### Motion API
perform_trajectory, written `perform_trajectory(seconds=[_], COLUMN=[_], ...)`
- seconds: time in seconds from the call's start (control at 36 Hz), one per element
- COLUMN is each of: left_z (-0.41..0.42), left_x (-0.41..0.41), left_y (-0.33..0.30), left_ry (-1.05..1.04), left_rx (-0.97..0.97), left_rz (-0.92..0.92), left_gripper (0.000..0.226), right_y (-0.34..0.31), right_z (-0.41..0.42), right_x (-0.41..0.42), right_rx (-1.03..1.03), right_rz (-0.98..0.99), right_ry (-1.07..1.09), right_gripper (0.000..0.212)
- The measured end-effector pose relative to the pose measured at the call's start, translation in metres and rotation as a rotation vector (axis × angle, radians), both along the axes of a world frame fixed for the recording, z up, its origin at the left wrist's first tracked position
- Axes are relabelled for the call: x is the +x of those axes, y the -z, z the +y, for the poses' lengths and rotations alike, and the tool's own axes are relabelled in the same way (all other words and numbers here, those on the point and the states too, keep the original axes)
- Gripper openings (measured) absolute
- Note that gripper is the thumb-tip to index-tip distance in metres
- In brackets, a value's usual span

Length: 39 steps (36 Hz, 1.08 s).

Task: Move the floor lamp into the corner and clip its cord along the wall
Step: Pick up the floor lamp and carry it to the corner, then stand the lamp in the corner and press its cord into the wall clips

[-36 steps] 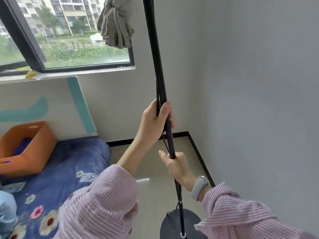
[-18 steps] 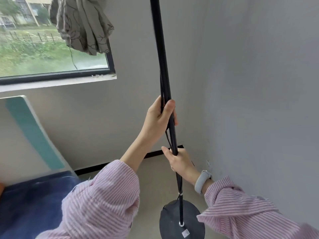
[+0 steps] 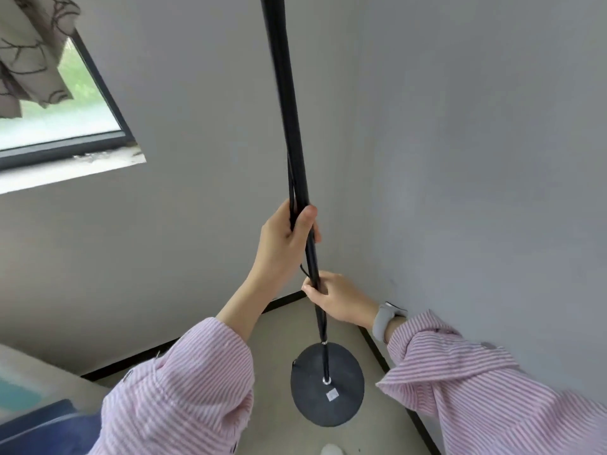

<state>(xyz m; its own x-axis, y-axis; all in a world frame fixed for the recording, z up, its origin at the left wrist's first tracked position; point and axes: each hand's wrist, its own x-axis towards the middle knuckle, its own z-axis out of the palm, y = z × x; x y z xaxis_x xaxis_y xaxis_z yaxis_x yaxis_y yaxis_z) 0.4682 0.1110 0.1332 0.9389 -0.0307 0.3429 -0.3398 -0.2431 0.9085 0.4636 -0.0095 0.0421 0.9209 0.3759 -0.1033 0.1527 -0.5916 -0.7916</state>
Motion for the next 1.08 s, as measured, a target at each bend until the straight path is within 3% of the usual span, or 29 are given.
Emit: perform_trajectory(seconds=[0.22,0.39,0.61,0.81,0.94,1.08], left_z=[-0.01,-0.008,-0.004,-0.01,-0.013,-0.015], left_x=[0.07,0.095,0.124,0.143,0.151,0.151], left_y=[0.04,0.076,0.116,0.171,0.225,0.278], left_ry=[-0.021,-0.016,0.051,0.093,0.109,0.116], left_rx=[0.049,0.057,0.137,0.167,0.231,0.248], left_rz=[0.131,0.236,0.349,0.407,0.394,0.48], left_gripper=[0.019,0.018,0.014,0.014,0.011,0.008], right_y=[0.037,0.057,0.032,0.043,0.079,0.067], right_z=[-0.004,-0.014,-0.051,-0.062,-0.056,-0.05], right_x=[0.071,0.092,0.116,0.132,0.138,0.153], right_rx=[-0.005,-0.004,0.103,0.105,0.256,0.425], right_rz=[0.006,0.039,-0.014,-0.065,-0.068,-0.2], right_ry=[0.108,0.14,0.337,0.334,0.402,0.34], right_gripper=[0.016,0.031,0.033,0.027,0.026,0.022])
